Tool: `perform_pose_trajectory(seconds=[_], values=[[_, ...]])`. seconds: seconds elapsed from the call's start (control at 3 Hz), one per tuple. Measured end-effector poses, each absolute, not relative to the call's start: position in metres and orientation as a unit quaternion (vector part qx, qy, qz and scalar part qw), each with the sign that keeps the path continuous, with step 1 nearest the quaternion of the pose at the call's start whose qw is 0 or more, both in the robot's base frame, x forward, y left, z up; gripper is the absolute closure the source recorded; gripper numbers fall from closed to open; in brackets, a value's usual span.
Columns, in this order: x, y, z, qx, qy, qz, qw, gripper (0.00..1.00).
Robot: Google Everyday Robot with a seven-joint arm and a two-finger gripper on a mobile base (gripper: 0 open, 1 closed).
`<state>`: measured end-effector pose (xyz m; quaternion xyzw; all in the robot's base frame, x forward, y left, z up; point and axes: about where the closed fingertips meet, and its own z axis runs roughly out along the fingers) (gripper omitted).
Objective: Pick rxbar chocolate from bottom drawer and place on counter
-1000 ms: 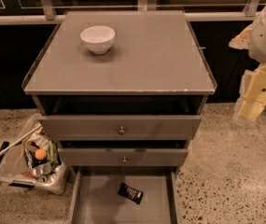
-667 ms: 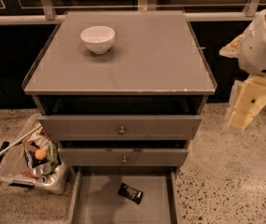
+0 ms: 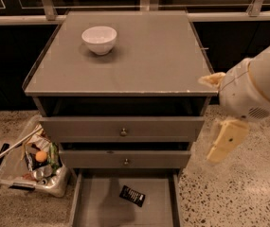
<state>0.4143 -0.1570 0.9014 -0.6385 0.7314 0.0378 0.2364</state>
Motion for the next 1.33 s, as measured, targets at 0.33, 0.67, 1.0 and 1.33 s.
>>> perform_pose_trajectory(seconds=[0.33,0.67,1.0,1.33], values=[[0.425,-0.143,0.858,-0.644,0.716,0.044,0.266,0.0],[0.433,-0.143,0.861,-0.64,0.714,0.031,0.281,0.0],[0.433,-0.143,0.861,-0.64,0.715,0.031,0.281,0.0],[0.44,-0.139,0.831,-0.638,0.719,0.038,0.272,0.0]])
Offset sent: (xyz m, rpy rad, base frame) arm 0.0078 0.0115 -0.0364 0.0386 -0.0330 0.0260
